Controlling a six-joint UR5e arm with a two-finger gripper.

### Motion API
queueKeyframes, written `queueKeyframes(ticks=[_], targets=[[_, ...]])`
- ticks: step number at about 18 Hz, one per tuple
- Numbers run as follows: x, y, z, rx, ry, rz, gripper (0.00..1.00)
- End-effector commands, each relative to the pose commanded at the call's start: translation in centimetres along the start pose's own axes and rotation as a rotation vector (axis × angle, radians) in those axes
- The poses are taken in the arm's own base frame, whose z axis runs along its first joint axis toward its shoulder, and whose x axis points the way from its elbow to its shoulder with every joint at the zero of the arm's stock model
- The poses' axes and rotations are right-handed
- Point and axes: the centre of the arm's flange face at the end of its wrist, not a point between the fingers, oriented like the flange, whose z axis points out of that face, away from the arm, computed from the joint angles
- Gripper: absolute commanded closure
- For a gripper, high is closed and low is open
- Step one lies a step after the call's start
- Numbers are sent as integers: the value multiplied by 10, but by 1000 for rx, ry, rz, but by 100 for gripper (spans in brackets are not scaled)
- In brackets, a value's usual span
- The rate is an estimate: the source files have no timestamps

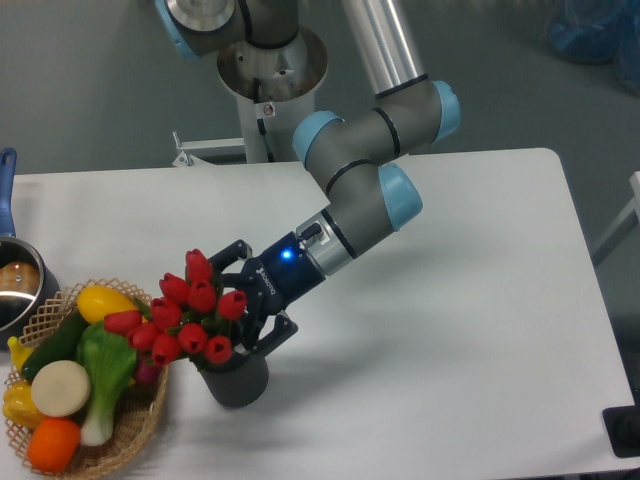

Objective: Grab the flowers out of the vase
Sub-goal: 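Close the gripper around the tulip stems below the blooms, then lift the gripped tulips upward, drawing the stems out of the vase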

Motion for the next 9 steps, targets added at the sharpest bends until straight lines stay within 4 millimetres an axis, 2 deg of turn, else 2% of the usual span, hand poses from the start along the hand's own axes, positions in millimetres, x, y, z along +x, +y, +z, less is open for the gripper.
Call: queueKeyframes(ticks=[2,4,5,6,9], targets=[[0,-1,0,2,0,1,38],[-1,-1,-1,1,-2,1,53],[-1,-1,-1,3,-2,1,57],[-2,-1,-1,3,-3,2,66],[-8,-3,-4,5,-8,4,73]])
